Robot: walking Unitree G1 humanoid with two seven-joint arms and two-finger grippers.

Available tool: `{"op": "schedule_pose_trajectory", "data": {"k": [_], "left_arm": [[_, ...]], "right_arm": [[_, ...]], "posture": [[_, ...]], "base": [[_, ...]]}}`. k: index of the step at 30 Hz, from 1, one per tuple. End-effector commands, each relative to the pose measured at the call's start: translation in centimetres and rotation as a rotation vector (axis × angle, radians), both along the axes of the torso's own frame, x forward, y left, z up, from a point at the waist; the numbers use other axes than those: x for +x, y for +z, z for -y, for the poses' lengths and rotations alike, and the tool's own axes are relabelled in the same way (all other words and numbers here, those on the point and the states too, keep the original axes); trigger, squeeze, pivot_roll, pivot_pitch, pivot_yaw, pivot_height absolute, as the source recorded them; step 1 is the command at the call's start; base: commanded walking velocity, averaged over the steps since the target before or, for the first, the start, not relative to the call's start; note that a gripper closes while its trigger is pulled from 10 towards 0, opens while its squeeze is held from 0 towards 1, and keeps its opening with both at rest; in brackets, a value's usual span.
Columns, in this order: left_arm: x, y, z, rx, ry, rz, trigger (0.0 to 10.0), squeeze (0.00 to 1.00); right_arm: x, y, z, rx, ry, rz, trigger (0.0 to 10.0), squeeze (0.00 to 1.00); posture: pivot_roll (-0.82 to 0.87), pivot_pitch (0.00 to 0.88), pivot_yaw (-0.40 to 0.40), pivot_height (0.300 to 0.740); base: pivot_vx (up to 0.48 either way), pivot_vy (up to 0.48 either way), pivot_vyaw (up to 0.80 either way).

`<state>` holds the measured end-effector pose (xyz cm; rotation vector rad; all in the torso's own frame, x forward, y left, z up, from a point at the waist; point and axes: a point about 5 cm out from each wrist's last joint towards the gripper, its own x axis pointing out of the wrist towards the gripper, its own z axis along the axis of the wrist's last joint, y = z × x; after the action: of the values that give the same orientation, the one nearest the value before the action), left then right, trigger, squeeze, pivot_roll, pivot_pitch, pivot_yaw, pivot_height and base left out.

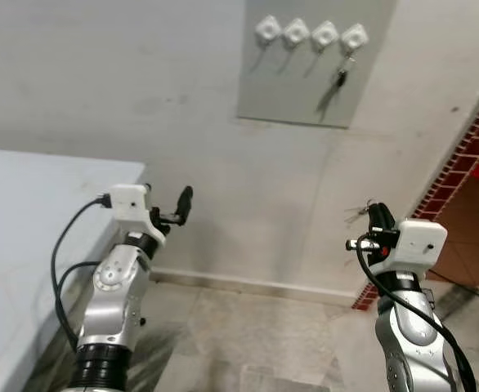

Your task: Hang keys on a hook

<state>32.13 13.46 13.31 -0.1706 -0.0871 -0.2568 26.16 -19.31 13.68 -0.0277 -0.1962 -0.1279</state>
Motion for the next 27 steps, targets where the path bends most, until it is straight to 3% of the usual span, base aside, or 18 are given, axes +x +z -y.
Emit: {"op": "schedule_pose_trajectory", "data": {"k": [1,27], "left_arm": [[0.08,0.51,-0.68,0.017,0.018,0.015,10.0,0.0],[-0.25,0.31,-0.59,0.013,0.022,0.006,10.0,0.0]], "right_arm": [[0.15,0.65,-0.36,0.006,0.011,0.026,10.0,0.0],[0.09,0.55,-0.67,0.01,0.027,0.022,10.0,0.0]], "posture": [[-0.03,0.004,-0.021,0.74],[-0.03,0.003,-0.028,0.74]], "base": [[0.319,0.0,0.0],[0.318,0.0,0.0]]}}
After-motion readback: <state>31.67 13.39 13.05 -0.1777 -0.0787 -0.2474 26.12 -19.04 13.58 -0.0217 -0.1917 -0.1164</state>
